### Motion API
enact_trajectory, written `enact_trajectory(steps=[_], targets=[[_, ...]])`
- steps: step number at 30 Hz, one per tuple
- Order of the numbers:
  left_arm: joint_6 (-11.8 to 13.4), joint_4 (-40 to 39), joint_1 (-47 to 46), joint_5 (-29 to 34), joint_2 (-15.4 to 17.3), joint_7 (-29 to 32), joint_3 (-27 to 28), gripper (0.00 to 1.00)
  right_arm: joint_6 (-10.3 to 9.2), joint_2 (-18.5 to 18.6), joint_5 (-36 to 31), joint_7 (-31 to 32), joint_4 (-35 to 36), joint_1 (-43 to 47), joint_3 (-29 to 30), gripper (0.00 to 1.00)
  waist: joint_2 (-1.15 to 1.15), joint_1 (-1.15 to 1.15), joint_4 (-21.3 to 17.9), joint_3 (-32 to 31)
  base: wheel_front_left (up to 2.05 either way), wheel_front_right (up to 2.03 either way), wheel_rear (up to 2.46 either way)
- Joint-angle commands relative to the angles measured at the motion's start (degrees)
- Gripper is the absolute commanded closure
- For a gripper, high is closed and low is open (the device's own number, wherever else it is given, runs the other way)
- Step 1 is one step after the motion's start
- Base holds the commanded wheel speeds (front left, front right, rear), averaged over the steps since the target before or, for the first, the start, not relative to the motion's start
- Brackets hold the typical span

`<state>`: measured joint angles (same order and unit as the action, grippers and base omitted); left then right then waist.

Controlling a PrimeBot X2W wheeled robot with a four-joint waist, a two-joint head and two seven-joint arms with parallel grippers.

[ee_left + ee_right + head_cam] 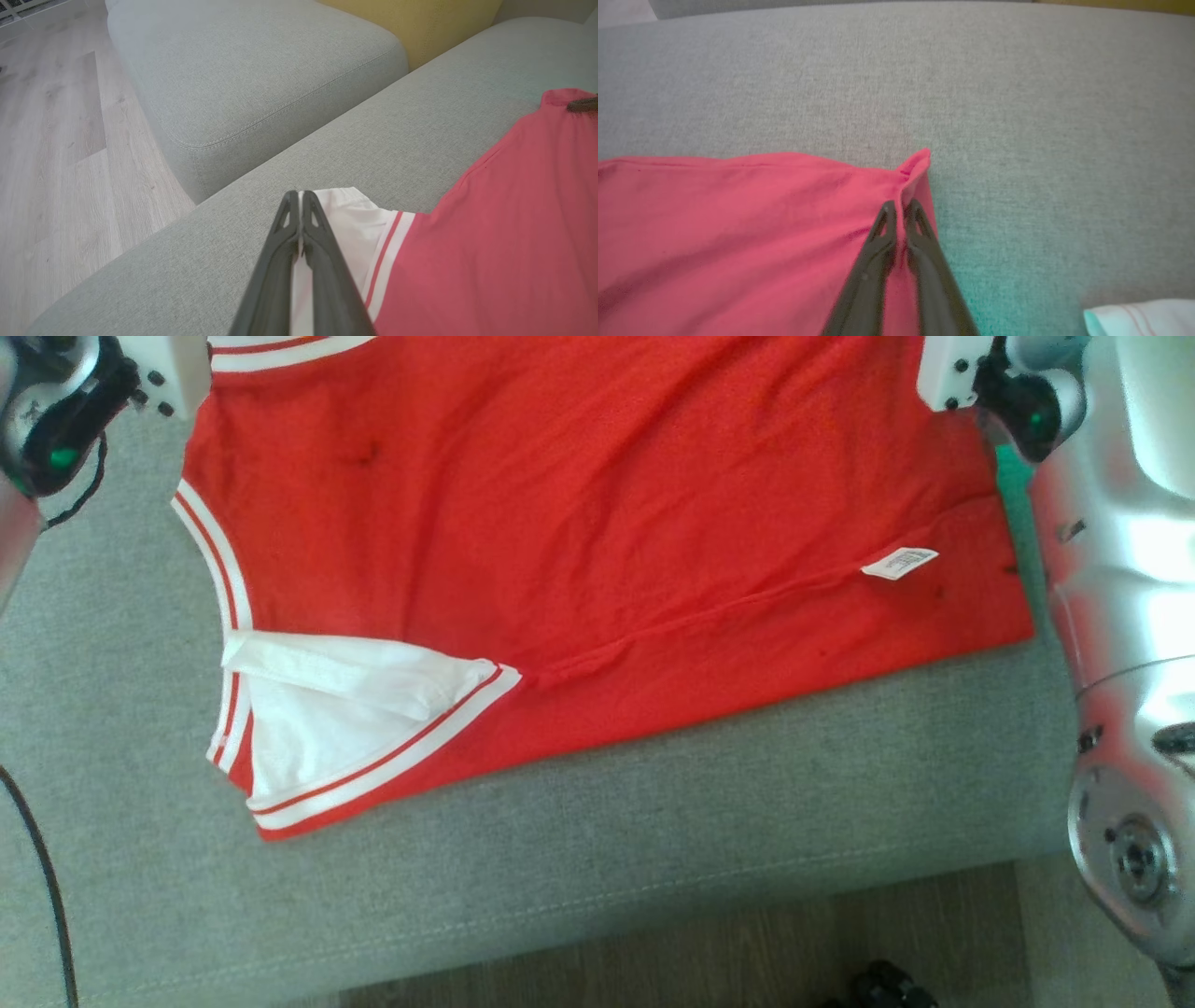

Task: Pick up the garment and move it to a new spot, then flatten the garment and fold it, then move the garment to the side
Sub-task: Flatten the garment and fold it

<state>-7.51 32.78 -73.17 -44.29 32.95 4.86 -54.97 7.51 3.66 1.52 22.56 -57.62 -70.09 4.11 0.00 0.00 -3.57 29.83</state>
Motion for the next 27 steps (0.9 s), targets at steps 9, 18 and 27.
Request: enact_trajectory(steps=[9, 18, 27], targets=[[0.0, 0.8, -4.3, -1.7, 2.7, -2.7, 1.3, 1.00, -0.02, -0.8, -4.0, -4.2, -3.3, -6.1, 8.8, 1.00, 0.00, 0.00, 1.0, 0.6, 0.00, 0.00, 0.00], [1.0, 3.9, -5.1, -3.1, 2.3, -10.2, 4.8, 1.00, -0.02, -0.8, 3.3, -6.7, -7.7, -8.4, 11.9, 1.00, 0.00, 0.00, 1.8, 0.5, 0.00, 0.00, 0.00], [0.6, 6.0, -4.9, -4.0, 1.4, -10.6, 4.0, 1.00, -0.02, 0.4, 4.8, -3.0, -10.5, -9.5, 11.0, 0.00, 0.00, 0.00, 2.2, 1.1, 0.00, 0.00, 0.00]])
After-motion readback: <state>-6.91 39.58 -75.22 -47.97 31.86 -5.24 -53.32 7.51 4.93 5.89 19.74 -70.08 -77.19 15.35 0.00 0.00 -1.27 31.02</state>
